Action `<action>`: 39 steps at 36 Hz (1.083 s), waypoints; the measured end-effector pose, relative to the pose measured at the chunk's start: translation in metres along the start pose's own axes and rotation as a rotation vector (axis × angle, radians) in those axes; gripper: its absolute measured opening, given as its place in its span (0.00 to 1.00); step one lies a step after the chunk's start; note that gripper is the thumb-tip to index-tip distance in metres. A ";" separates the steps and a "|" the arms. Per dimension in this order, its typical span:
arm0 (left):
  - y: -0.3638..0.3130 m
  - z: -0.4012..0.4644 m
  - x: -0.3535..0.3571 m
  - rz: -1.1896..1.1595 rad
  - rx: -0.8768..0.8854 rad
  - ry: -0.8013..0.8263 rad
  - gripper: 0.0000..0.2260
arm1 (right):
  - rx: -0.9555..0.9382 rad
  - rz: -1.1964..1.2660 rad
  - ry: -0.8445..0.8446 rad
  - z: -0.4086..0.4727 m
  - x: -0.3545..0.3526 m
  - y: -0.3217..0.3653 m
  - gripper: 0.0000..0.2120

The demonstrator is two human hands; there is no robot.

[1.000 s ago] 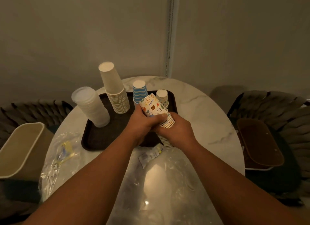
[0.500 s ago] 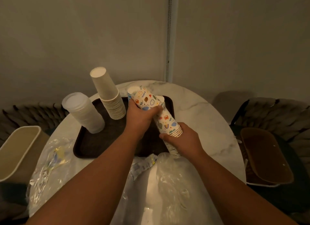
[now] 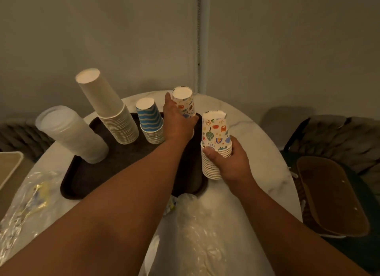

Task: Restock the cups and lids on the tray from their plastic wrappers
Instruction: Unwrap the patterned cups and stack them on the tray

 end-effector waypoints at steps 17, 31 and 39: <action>0.065 -0.021 0.022 0.113 -0.177 0.107 0.57 | 0.022 0.108 -0.085 0.006 -0.012 -0.029 0.28; 0.012 -0.081 -0.064 -0.211 -0.198 0.291 0.25 | -0.072 -0.226 -0.123 -0.012 0.005 -0.035 0.28; 0.006 -0.090 -0.075 -0.189 -0.143 0.493 0.40 | -0.092 -0.389 -0.056 -0.028 0.026 -0.023 0.29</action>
Point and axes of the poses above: each hand's wrist, its own z-axis towards the middle knuckle, its own x-axis out of the palm, y = z × x, the point moved 3 cm from there along z, towards the middle knuckle, and after that the axes turned 11 degrees about -y, right-handed, at the moved point
